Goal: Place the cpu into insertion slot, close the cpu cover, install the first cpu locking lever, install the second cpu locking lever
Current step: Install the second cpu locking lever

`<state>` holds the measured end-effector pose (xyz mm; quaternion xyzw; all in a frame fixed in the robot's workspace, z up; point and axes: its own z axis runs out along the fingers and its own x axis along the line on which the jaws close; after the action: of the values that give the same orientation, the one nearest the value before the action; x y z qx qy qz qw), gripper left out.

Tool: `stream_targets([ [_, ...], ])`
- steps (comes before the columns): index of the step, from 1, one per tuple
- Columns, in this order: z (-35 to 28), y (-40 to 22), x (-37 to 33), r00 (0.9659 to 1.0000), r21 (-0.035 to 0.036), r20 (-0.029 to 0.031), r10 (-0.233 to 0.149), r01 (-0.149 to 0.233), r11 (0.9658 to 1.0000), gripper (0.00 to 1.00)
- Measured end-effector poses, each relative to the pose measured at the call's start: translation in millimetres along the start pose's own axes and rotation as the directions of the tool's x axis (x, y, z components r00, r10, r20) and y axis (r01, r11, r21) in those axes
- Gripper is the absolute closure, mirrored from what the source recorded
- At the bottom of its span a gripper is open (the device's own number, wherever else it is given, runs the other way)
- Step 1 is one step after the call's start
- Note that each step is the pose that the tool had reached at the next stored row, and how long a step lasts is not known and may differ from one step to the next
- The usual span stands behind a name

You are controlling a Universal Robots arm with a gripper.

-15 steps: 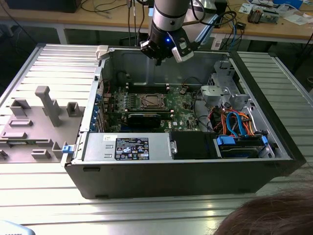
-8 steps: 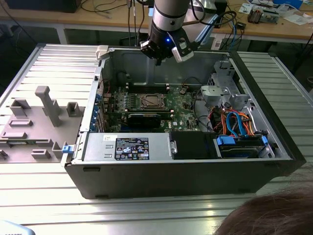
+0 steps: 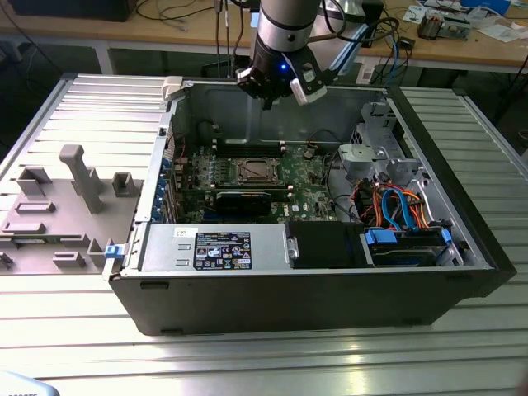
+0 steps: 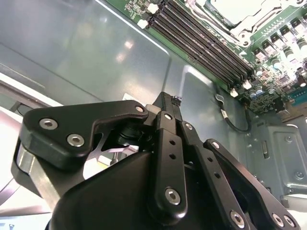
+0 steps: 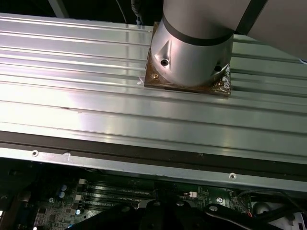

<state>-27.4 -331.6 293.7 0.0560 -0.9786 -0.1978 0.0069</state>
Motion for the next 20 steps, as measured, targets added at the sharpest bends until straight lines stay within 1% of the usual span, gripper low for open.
stream_targets([
  [2,-0.7,0.3,0.0,1.0,0.0007,-0.0004,0.0,0.0,1.0,0.89],
  [3,-1.1,0.4,0.0,1.0,0.009,-0.0013,0.0,0.0,1.0,0.89],
  [4,-1.4,0.6,0.0,1.0,0.0225,-0.0026,0.0,0.0,0.9997,0.89],
  [5,-1.6,0.7,0.0,1.0,0.0586,-0.0063,0.002,-0.002,0.9983,0.89],
  [6,-1.7,0.7,0.0,1.0,0.086,-0.0092,0.003,-0.002,0.9963,0.89],
  [7,-1.9,0.8,0.0,0.9999,0.1218,-0.013,0.005,-0.003,0.9926,0.89],
  [8,-1.9,0.7,0.0,0.9998,0.157,-0.0166,0.007,-0.004,0.9876,0.89],
  [9,-2.0,0.5,0.0,0.9998,0.1907,-0.02,0.009,-0.005,0.9816,0.89],
  [10,-2.0,0.4,0.0,0.9997,0.2251,-0.0235,0.011,-0.005,0.9743,0.89],
  [11,-2.0,0.4,0.0,0.9996,0.2493,-0.0259,0.012,-0.005,0.9684,0.89],
  [12,-2.0,0.4,0.0,0.9995,0.276,-0.0285,0.014,-0.005,0.9611,0.89],
  [13,-2.1,0.4,0.0,0.9994,0.3077,-0.0316,0.016,-0.006,0.9515,0.89],
  [14,-2.0,0.4,0.0,0.9993,0.3342,-0.034,0.018,-0.006,0.9425,0.89],
  [15,-2.1,0.4,0.1,0.9991,0.3682,-0.0374,0.021,-0.005,0.9297,0.89],
  [16,-2.0,0.3,0.0,0.9989,0.3982,-0.04,0.023,-0.005,0.9173,0.89],
  [17,-2.0,0.3,0.0,0.9988,0.4132,-0.0415,0.024,-0.005,0.9106,0.89],
  [18,-2.0,0.2,0.0,0.9988,0.4238,-0.0424,0.025,-0.005,0.9057,0.89],
  [19,-2.1,-1.0,0.2,0.9988,0.4269,-0.0429,0.025,-0.005,0.9043,0.89],
  [20,-2.9,-4.4,0.6,0.9988,0.4268,-0.0428,0.025,-0.005,0.9043,0.89],
])
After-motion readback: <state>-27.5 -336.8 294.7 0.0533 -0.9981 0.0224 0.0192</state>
